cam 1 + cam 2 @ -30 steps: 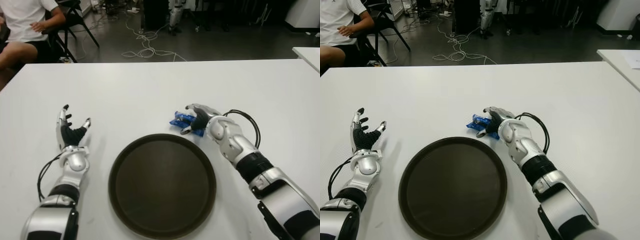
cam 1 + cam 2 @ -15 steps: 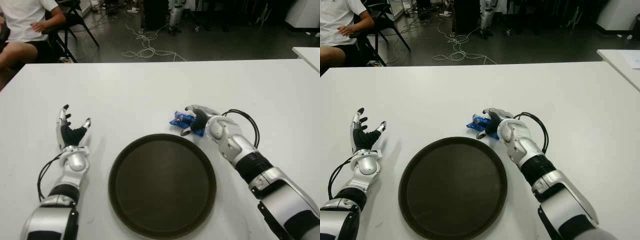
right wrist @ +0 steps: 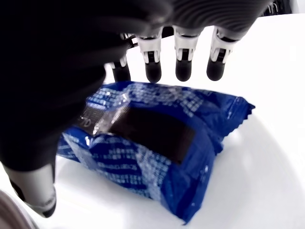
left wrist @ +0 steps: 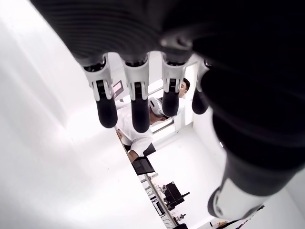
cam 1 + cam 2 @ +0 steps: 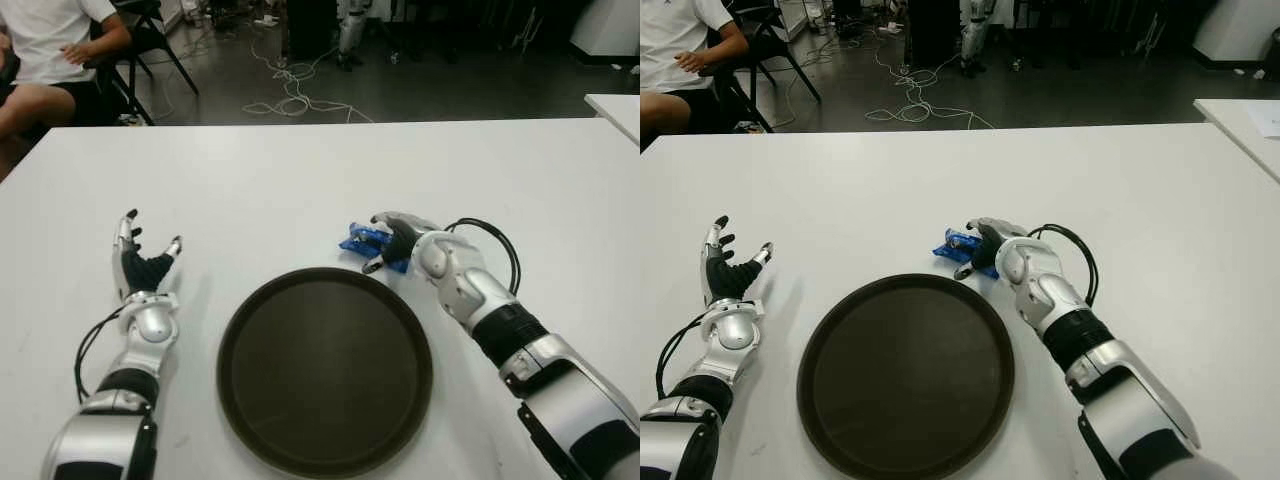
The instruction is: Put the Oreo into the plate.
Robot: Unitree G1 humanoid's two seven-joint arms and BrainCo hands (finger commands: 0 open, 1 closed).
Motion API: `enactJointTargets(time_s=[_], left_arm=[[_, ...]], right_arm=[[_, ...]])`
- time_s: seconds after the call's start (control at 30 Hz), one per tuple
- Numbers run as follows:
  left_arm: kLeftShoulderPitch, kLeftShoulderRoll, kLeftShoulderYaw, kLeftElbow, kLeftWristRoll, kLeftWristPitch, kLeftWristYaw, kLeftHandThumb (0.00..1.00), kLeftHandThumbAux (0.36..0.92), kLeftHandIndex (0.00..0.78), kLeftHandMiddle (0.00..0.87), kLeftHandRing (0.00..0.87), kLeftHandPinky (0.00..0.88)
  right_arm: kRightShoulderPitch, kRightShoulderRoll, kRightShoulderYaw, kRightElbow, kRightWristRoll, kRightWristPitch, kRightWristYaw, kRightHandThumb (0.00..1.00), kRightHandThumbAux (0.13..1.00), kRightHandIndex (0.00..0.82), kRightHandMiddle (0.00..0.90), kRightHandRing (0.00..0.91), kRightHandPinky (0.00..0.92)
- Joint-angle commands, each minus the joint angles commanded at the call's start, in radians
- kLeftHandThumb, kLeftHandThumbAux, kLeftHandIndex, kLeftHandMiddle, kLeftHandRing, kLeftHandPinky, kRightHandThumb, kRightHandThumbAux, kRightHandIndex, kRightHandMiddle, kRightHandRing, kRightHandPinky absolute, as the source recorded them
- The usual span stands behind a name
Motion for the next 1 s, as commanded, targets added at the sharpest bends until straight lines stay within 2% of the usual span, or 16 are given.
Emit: enactJointTargets(time_s=[0.3, 0.5, 0.77, 1.0], left_arm=[[0.0, 0.002, -0.002, 0.001, 0.002, 0.004, 0.0, 0.242, 0.772, 0.102, 0.116, 0.138, 0.188], [-0.002, 0.001, 0.0, 0.002, -0.001, 0.009, -0.005, 0.231, 0.764, 0.099, 0.099, 0.116, 0.162], [-0.002, -0.002, 0.004, 0.0, -0.006, 0.008, -0.007, 0.243, 0.774, 0.102, 0.103, 0.131, 0.202], [-0.002, -0.003, 0.0, 0.0, 0.0, 0.014, 0.001, 0.232, 0.769, 0.102, 0.115, 0.142, 0.203]], right_arm=[[0.005, 0.007, -0.003, -0.009, 0.0, 0.025, 0.006, 0.0, 0.664, 0.021, 0.048, 0.035, 0.004], [0.002, 0.011, 0.004, -0.003, -0.002, 0.032, 0.01, 0.0, 0.657, 0.022, 0.042, 0.029, 0.0], [-0.002, 0.013, 0.012, 0.004, 0.001, 0.037, 0.028, 0.0, 0.681, 0.026, 0.043, 0.032, 0.002], [-0.009, 0.015, 0.025, 0.019, 0.002, 0.033, 0.04, 0.0, 0.691, 0.019, 0.031, 0.021, 0.0]])
